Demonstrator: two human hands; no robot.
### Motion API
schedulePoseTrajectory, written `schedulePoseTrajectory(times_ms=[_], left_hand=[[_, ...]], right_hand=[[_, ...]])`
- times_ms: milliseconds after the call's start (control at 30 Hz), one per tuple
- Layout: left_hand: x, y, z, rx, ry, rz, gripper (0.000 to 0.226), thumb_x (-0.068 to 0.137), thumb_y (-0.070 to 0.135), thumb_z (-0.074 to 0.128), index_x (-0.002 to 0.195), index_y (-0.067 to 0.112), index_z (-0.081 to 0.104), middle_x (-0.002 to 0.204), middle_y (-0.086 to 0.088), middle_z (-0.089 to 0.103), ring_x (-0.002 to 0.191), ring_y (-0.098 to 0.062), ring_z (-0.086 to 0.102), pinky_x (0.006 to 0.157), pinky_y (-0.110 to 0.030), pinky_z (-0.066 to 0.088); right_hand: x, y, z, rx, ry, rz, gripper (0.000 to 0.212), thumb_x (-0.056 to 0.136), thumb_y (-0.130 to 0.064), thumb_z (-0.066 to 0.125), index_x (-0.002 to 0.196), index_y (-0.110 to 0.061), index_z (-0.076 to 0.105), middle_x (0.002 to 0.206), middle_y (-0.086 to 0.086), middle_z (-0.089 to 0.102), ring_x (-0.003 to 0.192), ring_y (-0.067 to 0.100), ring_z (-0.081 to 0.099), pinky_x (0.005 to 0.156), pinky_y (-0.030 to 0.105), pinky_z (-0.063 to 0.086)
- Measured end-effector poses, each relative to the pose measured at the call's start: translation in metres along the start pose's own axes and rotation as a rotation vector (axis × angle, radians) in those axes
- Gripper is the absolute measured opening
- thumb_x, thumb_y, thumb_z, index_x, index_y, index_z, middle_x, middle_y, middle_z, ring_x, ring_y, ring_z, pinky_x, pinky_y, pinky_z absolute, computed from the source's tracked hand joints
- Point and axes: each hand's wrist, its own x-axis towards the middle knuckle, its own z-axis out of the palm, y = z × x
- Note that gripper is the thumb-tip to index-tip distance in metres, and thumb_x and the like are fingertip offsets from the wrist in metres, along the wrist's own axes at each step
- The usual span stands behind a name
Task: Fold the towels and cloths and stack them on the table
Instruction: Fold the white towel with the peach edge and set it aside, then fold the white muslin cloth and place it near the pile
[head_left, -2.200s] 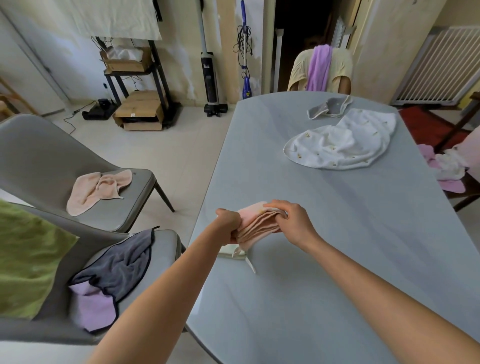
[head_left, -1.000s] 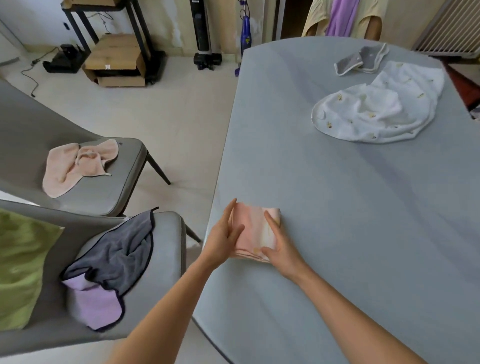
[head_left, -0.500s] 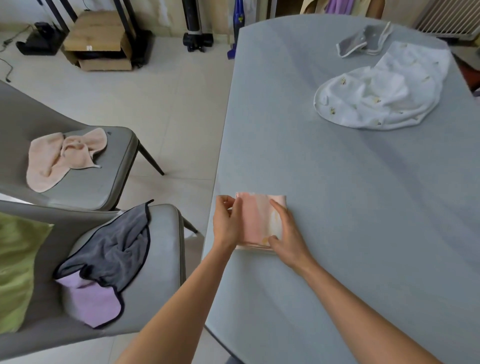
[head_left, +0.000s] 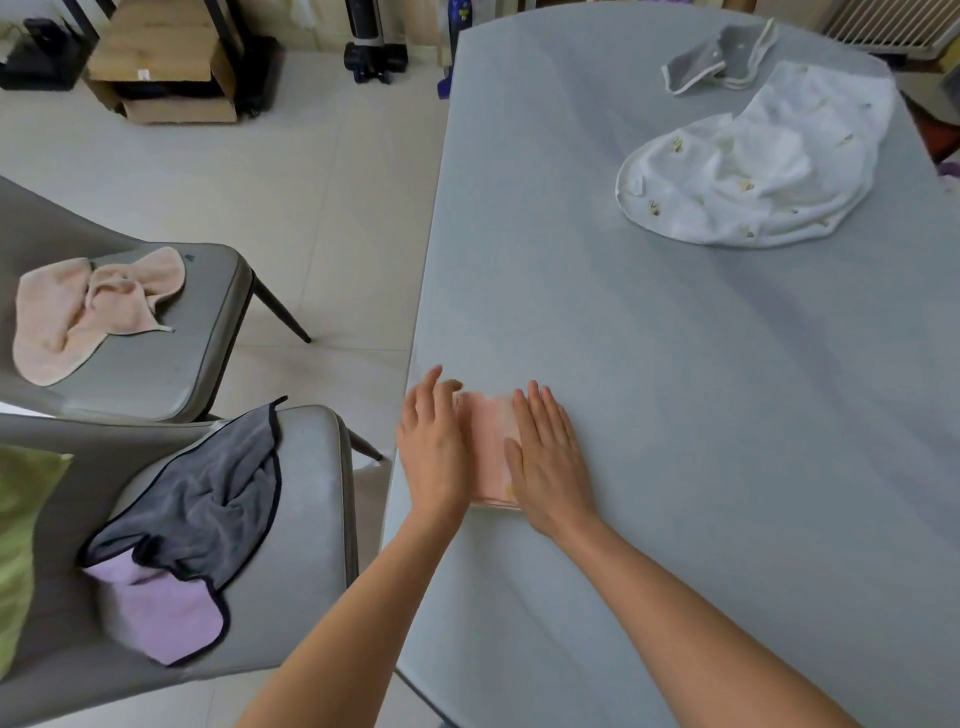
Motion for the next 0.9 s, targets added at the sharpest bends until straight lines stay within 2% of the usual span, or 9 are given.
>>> schedulePoseTrajectory(times_ms=[100, 200, 300, 467, 600, 667, 733, 800, 900], left_hand=[[-0.008, -0.007, 0.009, 0.121, -0.157, 0.361, 0.043, 0.097, 0.021, 0.038, 0.139, 0.012, 0.046, 0.152, -0.004, 0.037, 0.143, -0.025, 0.026, 0.114, -0.04, 0.019], [-0.008, -0.023, 0.016, 0.104, -0.363, 0.345, 0.055, 0.102, 0.037, 0.015, 0.152, 0.014, 0.02, 0.159, 0.003, 0.01, 0.149, -0.016, 0.001, 0.12, -0.035, 0.002], [0.001, -0.029, 0.021, 0.037, -0.428, 0.318, 0.059, 0.1, 0.043, 0.009, 0.153, 0.019, 0.002, 0.159, 0.007, -0.007, 0.146, -0.008, -0.015, 0.119, -0.027, -0.007], [0.003, -0.034, 0.03, 0.085, -0.475, 0.31, 0.061, 0.098, 0.044, 0.009, 0.153, 0.016, 0.006, 0.161, 0.0, 0.0, 0.148, -0.016, -0.008, 0.121, -0.032, 0.0], [0.02, -0.024, 0.025, 0.367, -0.602, 0.283, 0.059, 0.102, 0.042, 0.012, 0.154, 0.016, 0.003, 0.161, -0.003, 0.001, 0.148, -0.025, -0.002, 0.12, -0.043, -0.003], [0.02, -0.015, 0.008, 0.496, -0.58, 0.293, 0.06, 0.103, 0.041, 0.02, 0.153, 0.016, 0.002, 0.161, -0.005, 0.0, 0.148, -0.025, -0.007, 0.118, -0.048, -0.007], [0.016, 0.0, -0.011, 0.522, -0.519, 0.304, 0.06, 0.102, 0.039, 0.026, 0.153, 0.015, 0.005, 0.16, -0.007, 0.008, 0.148, -0.025, -0.002, 0.118, -0.049, -0.004], [0.015, 0.025, -0.025, 0.477, -0.5, 0.333, 0.056, 0.102, 0.036, 0.03, 0.152, 0.016, 0.013, 0.154, -0.005, 0.028, 0.146, -0.025, 0.017, 0.118, -0.047, 0.005], [0.001, 0.074, -0.031, 0.439, -0.566, 0.455, 0.043, 0.101, 0.031, 0.034, 0.142, 0.018, 0.036, 0.138, -0.003, 0.05, 0.127, -0.025, 0.046, 0.107, -0.036, 0.028]], right_hand=[[-0.005, 0.009, 0.009, -0.018, 0.016, -0.005, 0.056, 0.098, -0.026, 0.025, 0.149, -0.003, 0.027, 0.156, 0.013, 0.023, 0.146, 0.02, 0.013, 0.118, 0.034, 0.008], [-0.003, 0.013, 0.01, 0.041, 0.035, -0.049, 0.056, 0.097, -0.024, 0.026, 0.149, -0.003, 0.025, 0.157, 0.012, 0.021, 0.147, 0.018, 0.009, 0.119, 0.034, 0.007], [0.002, 0.014, 0.012, 0.093, 0.067, -0.043, 0.057, 0.096, -0.023, 0.026, 0.149, -0.003, 0.027, 0.157, 0.011, 0.022, 0.146, 0.018, 0.01, 0.12, 0.034, 0.007], [0.009, 0.021, 0.025, 0.075, 0.041, -0.032, 0.058, 0.095, -0.026, 0.024, 0.149, -0.004, 0.027, 0.156, 0.01, 0.024, 0.146, 0.019, 0.014, 0.119, 0.038, 0.008], [0.019, 0.024, 0.018, -0.067, -0.11, -0.038, 0.068, 0.092, -0.043, 0.007, 0.152, -0.014, 0.016, 0.16, 0.004, 0.011, 0.148, 0.018, 0.005, 0.117, 0.043, -0.007], [0.007, 0.026, 0.005, -0.054, -0.098, -0.027, 0.069, 0.092, -0.046, 0.006, 0.152, -0.015, 0.019, 0.16, 0.004, 0.01, 0.148, 0.018, 0.006, 0.116, 0.045, -0.008], [-0.016, 0.034, -0.016, 0.016, 0.024, 0.034, 0.063, 0.094, -0.041, 0.017, 0.145, -0.011, 0.037, 0.155, 0.008, 0.028, 0.144, 0.02, 0.024, 0.117, 0.048, 0.0], [-0.037, 0.053, -0.04, 0.06, 0.08, 0.094, 0.06, 0.092, -0.039, 0.022, 0.135, -0.008, 0.05, 0.144, 0.011, 0.045, 0.135, 0.023, 0.04, 0.117, 0.05, 0.01], [-0.071, 0.092, -0.072, 0.15, 0.08, 0.183, 0.053, 0.095, -0.038, 0.03, 0.127, -0.004, 0.055, 0.132, 0.012, 0.055, 0.123, 0.028, 0.052, 0.108, 0.041, 0.032]])
